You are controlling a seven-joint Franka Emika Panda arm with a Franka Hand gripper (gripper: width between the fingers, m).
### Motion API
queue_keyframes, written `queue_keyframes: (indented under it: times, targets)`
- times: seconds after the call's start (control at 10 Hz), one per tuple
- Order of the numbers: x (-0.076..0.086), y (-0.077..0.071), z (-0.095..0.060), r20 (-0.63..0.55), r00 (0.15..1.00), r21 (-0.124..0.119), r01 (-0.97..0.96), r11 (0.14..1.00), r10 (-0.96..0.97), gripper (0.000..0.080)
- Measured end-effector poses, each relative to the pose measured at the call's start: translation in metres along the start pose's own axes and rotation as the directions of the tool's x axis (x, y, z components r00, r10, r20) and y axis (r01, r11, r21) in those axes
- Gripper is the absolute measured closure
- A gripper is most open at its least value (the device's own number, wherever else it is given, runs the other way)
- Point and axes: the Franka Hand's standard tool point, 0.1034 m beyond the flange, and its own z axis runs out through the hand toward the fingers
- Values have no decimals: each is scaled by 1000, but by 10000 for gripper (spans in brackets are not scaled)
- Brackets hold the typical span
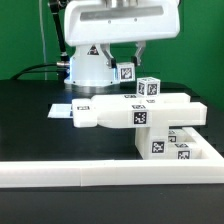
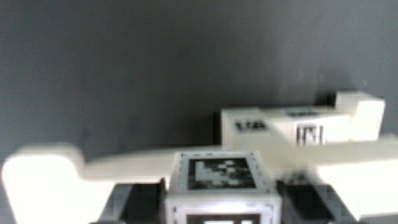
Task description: Assemble chair
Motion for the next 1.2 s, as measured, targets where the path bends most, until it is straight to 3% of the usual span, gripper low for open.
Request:
queue_keyframes:
  times: [0.2,0.6,0.7,0.9,1.0,1.2]
  targets:
    - [29,4,-5,1,999,-13,37,999,-37,509]
    - [33,4,-4,-1,999,-17,39,999,-39,509]
    - [42,0,-5,22,998,-16,53,998,-53,509]
    - [80,-11,0,55,994,-30,93,995,-91,509]
    - [84,-13,8,61,993,-36,108,994,-105,509]
    - [83,-10,6,58,994,-36,100,994,-97,509]
